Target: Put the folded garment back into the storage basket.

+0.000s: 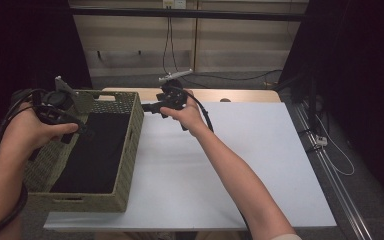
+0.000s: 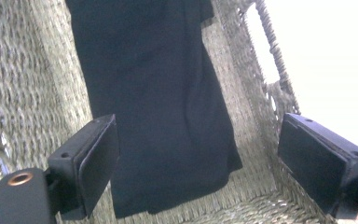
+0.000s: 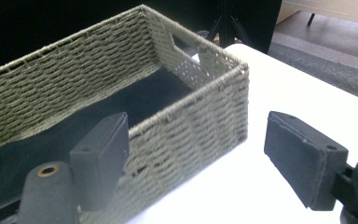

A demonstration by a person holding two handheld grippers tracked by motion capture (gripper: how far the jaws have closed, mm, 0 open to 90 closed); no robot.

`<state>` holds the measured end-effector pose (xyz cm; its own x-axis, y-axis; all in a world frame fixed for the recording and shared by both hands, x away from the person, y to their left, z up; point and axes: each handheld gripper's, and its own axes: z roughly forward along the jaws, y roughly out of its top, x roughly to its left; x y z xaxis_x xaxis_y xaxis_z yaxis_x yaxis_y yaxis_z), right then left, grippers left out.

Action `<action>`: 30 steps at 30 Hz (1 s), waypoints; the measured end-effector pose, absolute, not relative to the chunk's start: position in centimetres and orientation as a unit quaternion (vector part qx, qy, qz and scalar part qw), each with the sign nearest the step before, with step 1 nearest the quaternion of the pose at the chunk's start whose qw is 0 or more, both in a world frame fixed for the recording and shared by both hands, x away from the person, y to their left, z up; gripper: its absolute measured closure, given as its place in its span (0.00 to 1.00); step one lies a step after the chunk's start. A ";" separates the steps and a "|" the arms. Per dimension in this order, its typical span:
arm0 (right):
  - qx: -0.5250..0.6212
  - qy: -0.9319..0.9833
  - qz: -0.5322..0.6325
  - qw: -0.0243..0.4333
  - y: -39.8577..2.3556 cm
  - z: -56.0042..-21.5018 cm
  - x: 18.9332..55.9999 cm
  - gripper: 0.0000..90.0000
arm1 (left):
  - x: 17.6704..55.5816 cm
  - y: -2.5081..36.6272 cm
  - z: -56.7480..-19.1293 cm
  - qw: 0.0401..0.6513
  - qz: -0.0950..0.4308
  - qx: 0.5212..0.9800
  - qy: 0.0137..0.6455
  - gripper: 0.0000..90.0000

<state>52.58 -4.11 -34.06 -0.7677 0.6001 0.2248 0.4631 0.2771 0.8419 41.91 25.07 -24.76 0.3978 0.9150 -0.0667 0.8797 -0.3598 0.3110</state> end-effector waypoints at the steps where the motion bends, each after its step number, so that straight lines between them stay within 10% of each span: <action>1: 0.333 0.797 0.500 0.070 -4.3 -34.1 52.4 0.23 | 42.0 24.9 -24.8 0.150 0.059 0.823 0.545 0.14; 30: 0.333 0.808 0.484 0.047 -11.3 -37.5 46.4 0.19 | 43.2 22.1 -26.9 0.189 0.061 0.844 0.499 0.10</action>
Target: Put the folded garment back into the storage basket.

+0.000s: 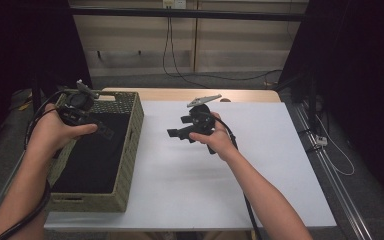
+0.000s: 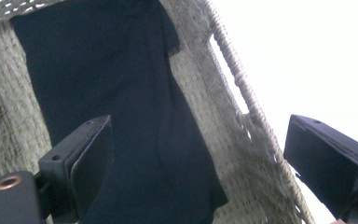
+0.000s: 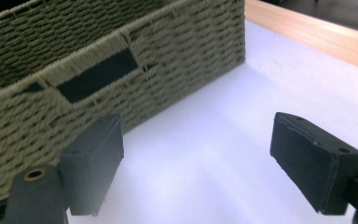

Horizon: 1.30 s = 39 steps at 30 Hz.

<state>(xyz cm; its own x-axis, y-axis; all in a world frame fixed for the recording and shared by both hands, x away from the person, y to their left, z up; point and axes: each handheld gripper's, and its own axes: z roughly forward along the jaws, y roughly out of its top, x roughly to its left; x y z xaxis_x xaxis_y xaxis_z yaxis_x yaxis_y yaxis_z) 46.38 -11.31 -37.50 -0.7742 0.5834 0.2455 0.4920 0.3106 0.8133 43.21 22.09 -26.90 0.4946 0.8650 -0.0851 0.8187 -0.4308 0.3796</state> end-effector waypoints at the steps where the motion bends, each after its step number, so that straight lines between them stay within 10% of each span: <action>1: 0.332 0.810 0.480 0.048 -11.6 -37.5 46.2 0.18 | 43.2 22.0 -27.0 0.191 0.059 0.843 0.500 0.10; 39: 0.363 0.814 0.447 0.071 -21.0 -38.8 41.1 0.18 | 43.8 20.3 -27.9 0.230 0.064 0.849 0.471 0.10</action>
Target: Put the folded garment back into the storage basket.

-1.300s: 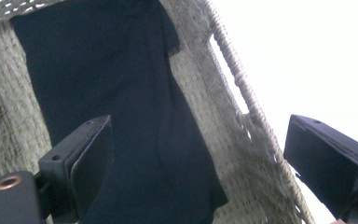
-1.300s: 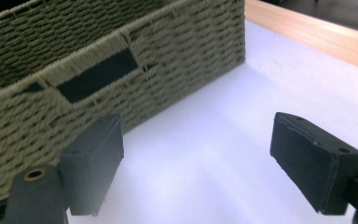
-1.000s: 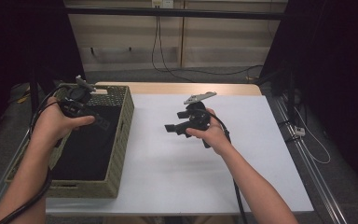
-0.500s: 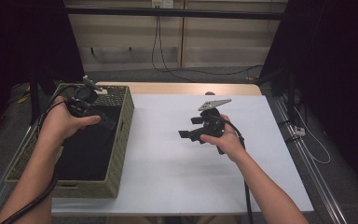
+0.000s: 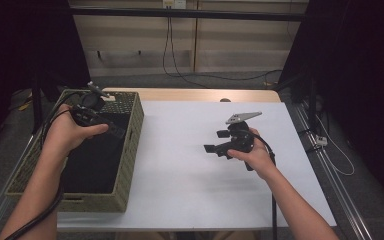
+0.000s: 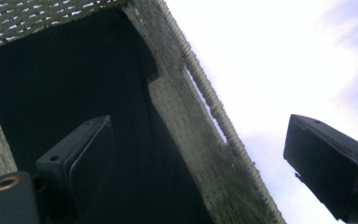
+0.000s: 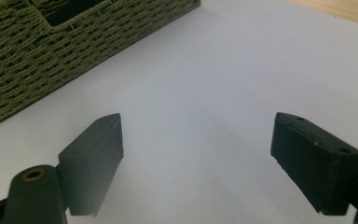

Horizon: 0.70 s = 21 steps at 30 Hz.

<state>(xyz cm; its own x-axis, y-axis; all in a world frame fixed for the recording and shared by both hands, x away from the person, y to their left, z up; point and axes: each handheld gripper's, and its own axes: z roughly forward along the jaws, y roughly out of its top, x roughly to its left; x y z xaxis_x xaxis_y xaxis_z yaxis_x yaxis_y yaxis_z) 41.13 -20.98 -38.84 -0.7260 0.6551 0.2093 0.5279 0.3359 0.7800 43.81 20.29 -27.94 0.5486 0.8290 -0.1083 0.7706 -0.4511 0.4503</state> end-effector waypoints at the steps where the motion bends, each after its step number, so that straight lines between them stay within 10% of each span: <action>1: 0.363 0.815 0.447 0.072 -21.2 -38.9 41.0 0.18 | 43.8 20.3 -27.9 0.234 0.067 0.850 0.468 0.10; 21: 0.375 0.819 0.428 0.073 -23.9 -40.4 39.2 0.18 | 42.3 20.0 -28.8 0.338 0.107 0.819 0.450 0.07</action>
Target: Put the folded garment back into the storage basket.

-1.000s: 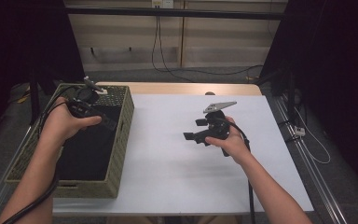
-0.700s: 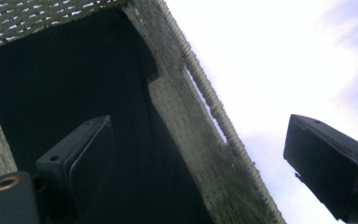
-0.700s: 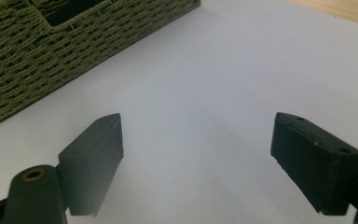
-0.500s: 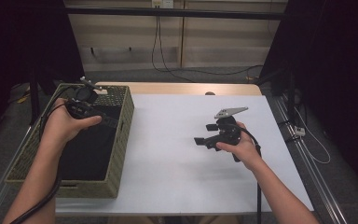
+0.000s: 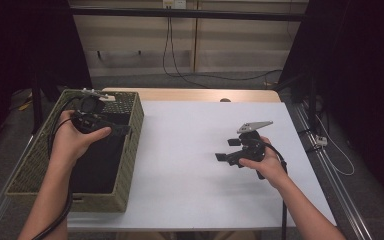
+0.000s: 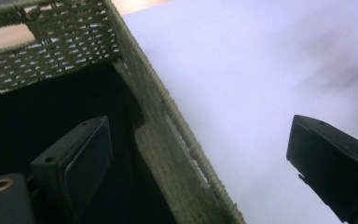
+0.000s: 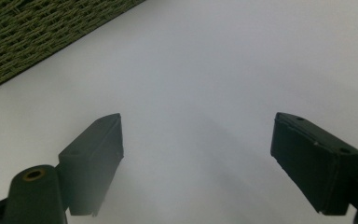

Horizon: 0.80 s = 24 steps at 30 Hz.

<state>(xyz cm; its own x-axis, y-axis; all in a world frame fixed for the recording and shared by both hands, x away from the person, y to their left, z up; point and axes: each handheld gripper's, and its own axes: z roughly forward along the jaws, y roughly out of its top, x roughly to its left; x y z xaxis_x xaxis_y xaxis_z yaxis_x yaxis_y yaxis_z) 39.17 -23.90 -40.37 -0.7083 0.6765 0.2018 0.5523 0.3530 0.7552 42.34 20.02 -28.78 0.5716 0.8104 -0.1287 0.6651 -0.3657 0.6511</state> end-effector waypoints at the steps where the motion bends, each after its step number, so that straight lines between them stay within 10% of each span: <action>1: 0.375 0.820 0.427 0.073 -24.0 -40.4 39.1 0.18 | 42.2 20.0 -28.9 0.345 0.108 0.815 0.452 0.07; 24: 0.384 0.816 0.423 0.083 -26.6 -41.2 36.8 0.18 | 40.7 20.9 -30.3 0.423 0.137 0.784 0.433 0.06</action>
